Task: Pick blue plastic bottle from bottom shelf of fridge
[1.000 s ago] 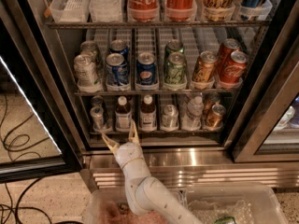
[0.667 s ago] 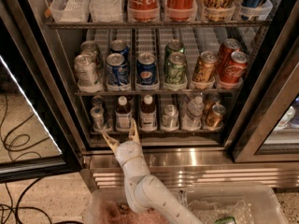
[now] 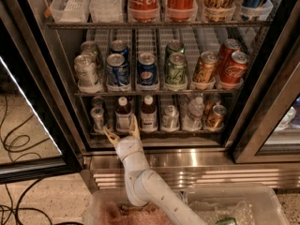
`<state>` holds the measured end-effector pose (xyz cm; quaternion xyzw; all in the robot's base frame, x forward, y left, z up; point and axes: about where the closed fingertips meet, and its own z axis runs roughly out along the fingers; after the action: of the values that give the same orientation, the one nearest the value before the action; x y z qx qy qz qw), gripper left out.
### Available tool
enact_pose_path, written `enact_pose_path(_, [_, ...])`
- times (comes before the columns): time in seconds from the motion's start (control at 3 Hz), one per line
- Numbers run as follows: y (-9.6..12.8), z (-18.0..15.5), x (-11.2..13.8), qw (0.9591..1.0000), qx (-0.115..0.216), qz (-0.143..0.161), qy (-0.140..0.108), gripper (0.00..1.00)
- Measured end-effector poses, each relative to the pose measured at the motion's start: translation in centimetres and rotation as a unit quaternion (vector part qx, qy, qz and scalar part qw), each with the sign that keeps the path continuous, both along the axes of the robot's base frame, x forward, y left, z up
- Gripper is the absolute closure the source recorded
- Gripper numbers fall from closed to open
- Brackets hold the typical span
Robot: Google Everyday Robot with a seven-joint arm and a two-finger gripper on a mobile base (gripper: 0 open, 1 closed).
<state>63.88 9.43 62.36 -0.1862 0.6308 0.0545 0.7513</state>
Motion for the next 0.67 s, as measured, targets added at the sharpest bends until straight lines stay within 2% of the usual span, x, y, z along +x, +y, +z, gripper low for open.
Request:
enact_pose_path(0.33, [-1.24, 0.82, 2.58, 0.9996, -0.009, -0.022, -0.017, 0.24])
enact_pose_path(0.67, [-1.14, 0.61, 3.0, 0.9996, -0.009, -0.022, -0.016, 0.24])
